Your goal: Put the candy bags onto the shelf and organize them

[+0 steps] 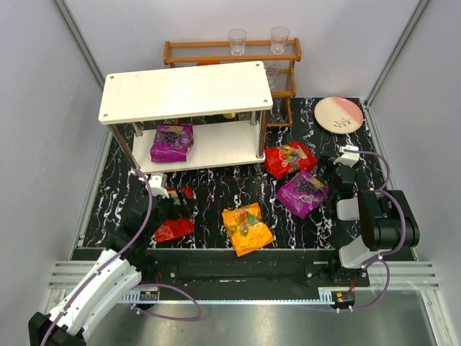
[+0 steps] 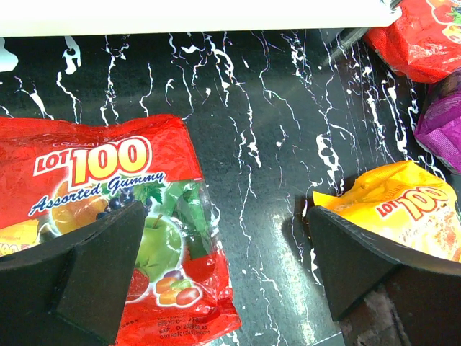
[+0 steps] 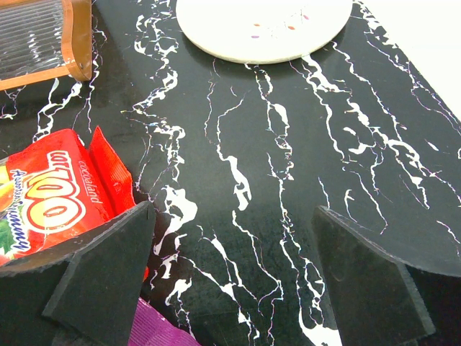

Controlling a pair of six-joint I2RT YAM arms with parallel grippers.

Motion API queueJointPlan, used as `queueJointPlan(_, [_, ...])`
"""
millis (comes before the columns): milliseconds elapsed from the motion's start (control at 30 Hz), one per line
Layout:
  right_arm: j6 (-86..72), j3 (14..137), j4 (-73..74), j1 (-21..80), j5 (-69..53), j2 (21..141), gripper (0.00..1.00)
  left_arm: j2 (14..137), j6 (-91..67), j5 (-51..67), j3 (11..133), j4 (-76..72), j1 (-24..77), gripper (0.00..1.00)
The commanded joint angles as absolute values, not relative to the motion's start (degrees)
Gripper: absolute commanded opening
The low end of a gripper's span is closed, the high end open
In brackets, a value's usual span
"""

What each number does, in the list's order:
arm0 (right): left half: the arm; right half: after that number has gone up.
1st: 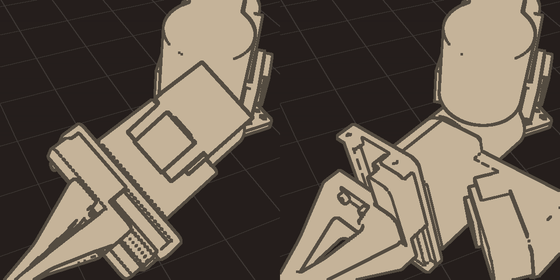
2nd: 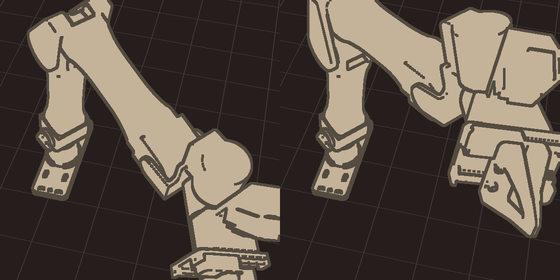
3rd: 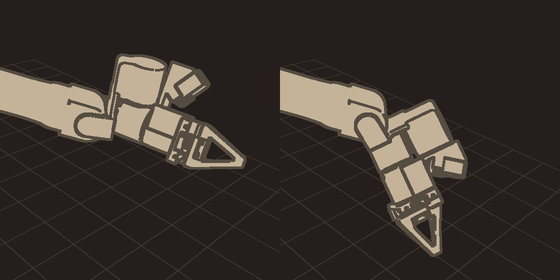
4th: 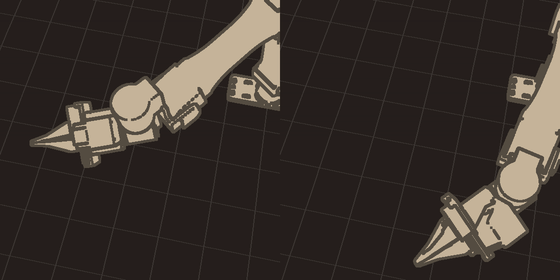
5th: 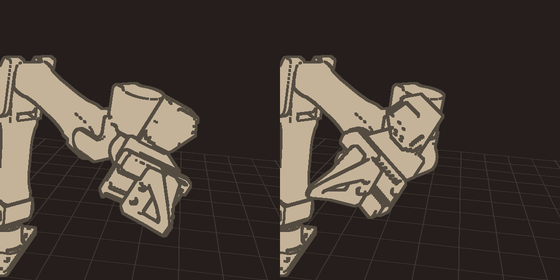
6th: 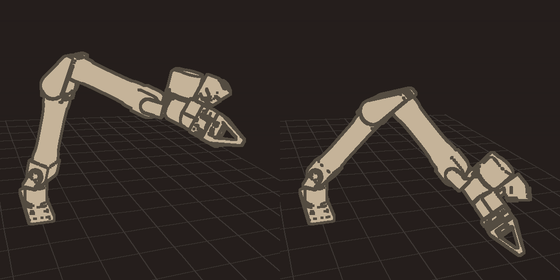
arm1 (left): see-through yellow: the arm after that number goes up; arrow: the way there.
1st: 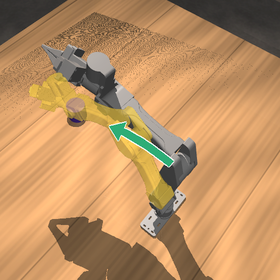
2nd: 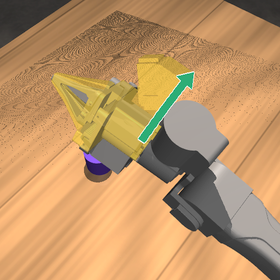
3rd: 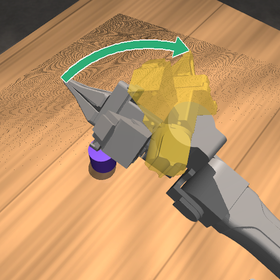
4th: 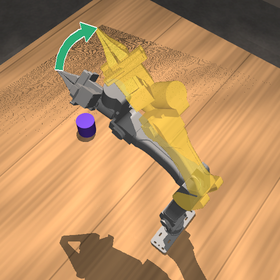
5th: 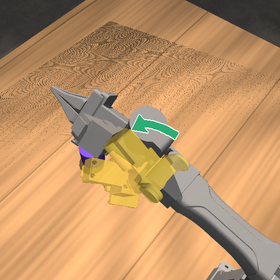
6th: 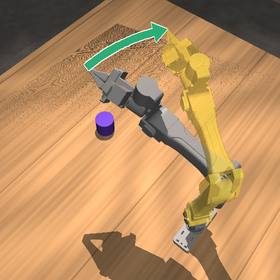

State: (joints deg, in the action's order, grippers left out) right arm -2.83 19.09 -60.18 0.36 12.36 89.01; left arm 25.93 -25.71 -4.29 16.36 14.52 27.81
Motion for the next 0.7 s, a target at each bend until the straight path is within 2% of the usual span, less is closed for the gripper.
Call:
queueJointPlan(0, [-2.0, 20.5, -62.6, 0.4, 11.8, 89.0, 1.0, 25.7, -25.5, -5.2, 18.2, 12.7, 28.0, 0.99])
queueJointPlan(667, [-2.1, 20.5, -62.7, 0.3, 11.8, 89.0, 1.0, 26.3, -25.2, -5.6, 17.9, 12.2, 28.1, 0.99])
